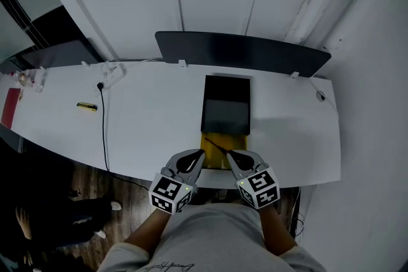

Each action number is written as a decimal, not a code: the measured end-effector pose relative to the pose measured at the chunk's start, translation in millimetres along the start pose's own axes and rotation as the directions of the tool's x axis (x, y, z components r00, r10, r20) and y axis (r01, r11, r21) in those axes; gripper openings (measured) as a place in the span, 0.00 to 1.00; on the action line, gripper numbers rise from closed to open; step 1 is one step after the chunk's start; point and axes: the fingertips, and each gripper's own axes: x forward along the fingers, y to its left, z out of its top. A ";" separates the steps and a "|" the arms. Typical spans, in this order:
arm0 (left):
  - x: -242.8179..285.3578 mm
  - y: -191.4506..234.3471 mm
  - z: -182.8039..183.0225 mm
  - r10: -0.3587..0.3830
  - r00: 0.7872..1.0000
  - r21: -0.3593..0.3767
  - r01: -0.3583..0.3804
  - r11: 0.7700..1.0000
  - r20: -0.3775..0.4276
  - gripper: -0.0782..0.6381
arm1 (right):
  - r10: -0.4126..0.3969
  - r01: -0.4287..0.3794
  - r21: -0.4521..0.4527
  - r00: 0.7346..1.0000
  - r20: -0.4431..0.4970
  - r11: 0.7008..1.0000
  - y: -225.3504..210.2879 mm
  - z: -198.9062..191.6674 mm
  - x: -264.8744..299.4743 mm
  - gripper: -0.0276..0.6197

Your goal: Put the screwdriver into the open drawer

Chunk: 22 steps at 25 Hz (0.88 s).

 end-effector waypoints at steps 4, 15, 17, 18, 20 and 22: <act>1.6 0.3 4.2 0.003 1.000 0.004 -0.003 1.000 0.010 0.11 | 0.006 -0.006 -0.006 1.000 0.006 1.000 -0.2 4.4 -0.8 0.06; 0.6 1.8 2.9 0.008 1.000 0.010 -0.008 1.000 0.007 0.11 | 0.012 -0.012 0.005 1.000 0.018 1.000 2.3 4.9 2.6 0.06; -0.3 1.8 3.1 0.008 1.000 0.009 -0.008 1.000 0.010 0.11 | 0.008 -0.008 0.004 1.000 0.022 1.000 2.8 5.4 2.2 0.06; -1.1 1.4 2.8 0.009 1.000 0.009 -0.009 1.000 0.011 0.11 | 0.007 -0.007 0.005 1.000 0.022 1.000 3.6 5.1 1.4 0.06; -2.1 1.0 3.2 0.009 1.000 0.009 -0.009 1.000 0.011 0.11 | 0.007 -0.007 0.007 1.000 0.023 1.000 4.8 4.6 0.4 0.06; -2.3 1.6 4.9 0.009 1.000 0.011 -0.009 1.000 0.013 0.11 | 0.006 -0.006 0.005 1.000 0.023 1.000 5.1 6.0 0.5 0.06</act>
